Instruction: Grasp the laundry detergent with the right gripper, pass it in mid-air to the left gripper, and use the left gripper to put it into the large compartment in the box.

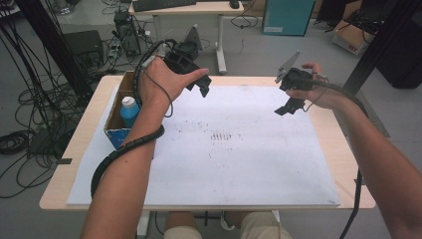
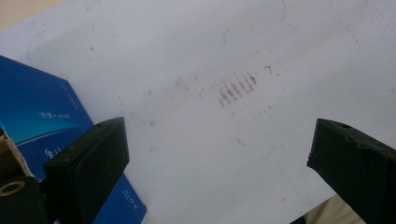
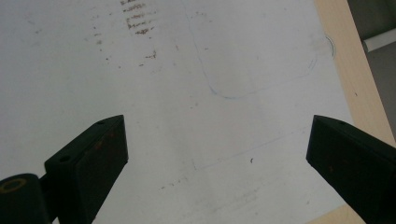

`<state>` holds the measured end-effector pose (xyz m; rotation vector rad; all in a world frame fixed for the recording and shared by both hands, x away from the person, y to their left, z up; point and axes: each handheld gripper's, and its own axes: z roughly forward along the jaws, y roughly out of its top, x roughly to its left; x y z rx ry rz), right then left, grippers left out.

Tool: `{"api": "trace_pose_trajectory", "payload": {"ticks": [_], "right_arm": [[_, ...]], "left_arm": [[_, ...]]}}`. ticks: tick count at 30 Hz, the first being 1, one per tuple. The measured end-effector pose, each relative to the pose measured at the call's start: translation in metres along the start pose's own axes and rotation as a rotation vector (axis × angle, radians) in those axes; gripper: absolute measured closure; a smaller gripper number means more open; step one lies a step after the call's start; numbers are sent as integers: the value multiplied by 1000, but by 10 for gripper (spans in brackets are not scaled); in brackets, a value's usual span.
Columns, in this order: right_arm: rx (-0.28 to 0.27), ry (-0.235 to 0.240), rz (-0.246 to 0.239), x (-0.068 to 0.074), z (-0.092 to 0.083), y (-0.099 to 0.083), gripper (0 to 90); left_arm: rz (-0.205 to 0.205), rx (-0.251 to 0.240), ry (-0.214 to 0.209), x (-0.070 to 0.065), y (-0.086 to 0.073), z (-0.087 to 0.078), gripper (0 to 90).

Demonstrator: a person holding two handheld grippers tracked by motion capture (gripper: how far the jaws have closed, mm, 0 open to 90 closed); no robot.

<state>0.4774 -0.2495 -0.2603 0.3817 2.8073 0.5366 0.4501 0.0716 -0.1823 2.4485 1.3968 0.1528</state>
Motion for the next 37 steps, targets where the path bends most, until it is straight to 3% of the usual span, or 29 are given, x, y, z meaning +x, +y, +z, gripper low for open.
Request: {"api": "trace_pose_trajectory", "payload": {"ticks": [12,37], "right_arm": [[24,-1,5,-1,-2,-12,55],[33,6,-4,2,2,-11,54]], "left_arm": [[-9,5,-2,-1,1,7,51],[-18,-18,14,3,-2,8,49]]}}
